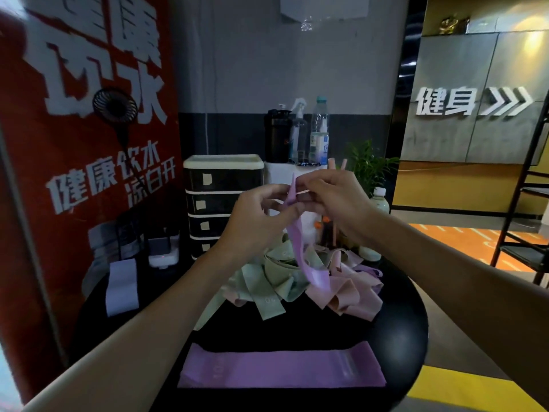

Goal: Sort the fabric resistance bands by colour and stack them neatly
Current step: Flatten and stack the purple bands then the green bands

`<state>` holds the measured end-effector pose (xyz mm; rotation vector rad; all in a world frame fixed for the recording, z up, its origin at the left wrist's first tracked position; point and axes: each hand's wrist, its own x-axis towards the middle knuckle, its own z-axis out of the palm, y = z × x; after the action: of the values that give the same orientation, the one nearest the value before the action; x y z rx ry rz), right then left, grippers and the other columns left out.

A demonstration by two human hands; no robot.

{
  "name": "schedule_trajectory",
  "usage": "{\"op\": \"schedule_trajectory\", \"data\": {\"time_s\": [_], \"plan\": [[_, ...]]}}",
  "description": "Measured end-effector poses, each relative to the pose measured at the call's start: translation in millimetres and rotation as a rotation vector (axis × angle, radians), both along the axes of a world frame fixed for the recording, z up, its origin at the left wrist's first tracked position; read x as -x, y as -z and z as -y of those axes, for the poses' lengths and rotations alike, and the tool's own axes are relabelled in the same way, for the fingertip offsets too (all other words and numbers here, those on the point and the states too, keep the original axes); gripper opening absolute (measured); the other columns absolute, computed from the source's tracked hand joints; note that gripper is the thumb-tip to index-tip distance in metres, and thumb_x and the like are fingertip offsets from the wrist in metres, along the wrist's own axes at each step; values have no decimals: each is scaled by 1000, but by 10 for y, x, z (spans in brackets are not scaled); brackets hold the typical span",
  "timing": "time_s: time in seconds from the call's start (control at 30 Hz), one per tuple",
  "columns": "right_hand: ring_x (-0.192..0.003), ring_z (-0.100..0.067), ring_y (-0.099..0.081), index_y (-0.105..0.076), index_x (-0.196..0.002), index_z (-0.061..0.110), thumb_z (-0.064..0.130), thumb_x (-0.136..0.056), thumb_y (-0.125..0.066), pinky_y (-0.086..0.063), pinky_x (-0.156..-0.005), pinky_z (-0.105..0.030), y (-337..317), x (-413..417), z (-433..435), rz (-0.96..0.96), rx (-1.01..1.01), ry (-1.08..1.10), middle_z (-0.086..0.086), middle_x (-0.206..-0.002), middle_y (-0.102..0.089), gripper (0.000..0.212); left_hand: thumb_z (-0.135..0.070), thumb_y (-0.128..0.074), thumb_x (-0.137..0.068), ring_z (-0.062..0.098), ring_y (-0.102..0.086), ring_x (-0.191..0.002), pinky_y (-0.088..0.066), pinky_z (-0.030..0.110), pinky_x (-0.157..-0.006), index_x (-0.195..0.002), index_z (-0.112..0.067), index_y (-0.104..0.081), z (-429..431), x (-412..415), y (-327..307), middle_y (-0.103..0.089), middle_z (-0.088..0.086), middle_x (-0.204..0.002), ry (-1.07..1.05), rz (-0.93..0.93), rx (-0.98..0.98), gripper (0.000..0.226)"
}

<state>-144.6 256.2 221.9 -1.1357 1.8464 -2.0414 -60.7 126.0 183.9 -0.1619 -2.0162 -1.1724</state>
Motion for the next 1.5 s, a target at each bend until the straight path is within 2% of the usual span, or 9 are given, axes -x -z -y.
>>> {"op": "schedule_trajectory", "data": {"time_s": [0.23,0.4,0.5,0.7,0.83,0.97,1.1,1.23,1.5], "plan": [[-76,-12,-65,-69,-99,8,-1,-92,-55,-51,-63,-17,53,-92,31,-291,-144,129,-7,-94,-69,18,-16,-54,-101,21,-54,-71,-42,34,-63,-92,10,-68,150,-154,-20,-65,30,-84,-110,-36,21,31],[-77,1,-63,-55,-119,15,14,-90,-67,-43,-57,-7,67,-139,38,-221,-139,120,-1,-100,-70,32,-14,-52,-101,11,-58,-73,-44,21,-64,-96,-7,-75,155,-255,-94,-71,14,-86,-114,-3,-27,25],[-63,10,-59,-63,-110,12,15,-90,-67,-41,-55,-4,84,-164,35,-222,-146,106,-4,-91,-70,20,-16,-52,-102,12,-57,-72,-44,21,-63,-95,-12,-76,161,-286,-117,-70,14,-85,-99,12,-54,25],[-60,5,-54,-66,-85,14,10,-90,-65,-41,-56,-7,107,-174,73,-270,-108,131,-3,-78,-64,7,-14,-60,-98,11,-67,-78,-55,25,-71,-95,-11,-76,163,-330,-136,-74,6,-89,-87,-2,-53,16],[-73,-1,-63,-65,-95,14,9,-91,-64,-44,-60,-7,112,-189,80,-229,-74,90,-6,-87,-70,6,-11,-61,-97,12,-69,-78,-56,24,-71,-92,-15,-75,164,-329,-163,-75,4,-87,-104,-15,-45,15],[-62,1,-61,-67,-95,4,7,-91,-64,-45,-59,-10,160,-218,88,-221,-84,39,-5,-78,-70,6,-13,-62,-96,21,-71,-84,-58,35,-77,-92,-17,-75,153,-316,-190,-75,6,-90,-99,0,-69,14],[-69,-11,-59,-66,-91,-2,9,-90,-65,-47,-66,-22,210,-203,113,-227,-79,78,-21,-85,-69,12,-13,-68,-92,29,-71,-84,-57,43,-76,-95,-7,-75,128,-304,-225,-75,11,-87,-96,18,-54,10],[-86,-18,-72,-62,-104,6,13,-89,-67,-56,-82,-33,277,-213,132,-97,-77,-28,-10,-92,-75,17,-14,-66,-94,36,-69,-88,-56,51,-79,-91,-5,-75,115,-279,-253,-74,16,-88,-105,7,-85,12],[-95,-30,-69,-65,-115,-1,8,-89,-67,-56,-89,-44,673,-231,98,35,-203,-189,-15,-107,-72,27,-14,-65,-95,14,-69,-82,-58,31,-79,-99,-6,-75,131,-248,-328,-75,12,-97,-86,-23,-260,14]]}}
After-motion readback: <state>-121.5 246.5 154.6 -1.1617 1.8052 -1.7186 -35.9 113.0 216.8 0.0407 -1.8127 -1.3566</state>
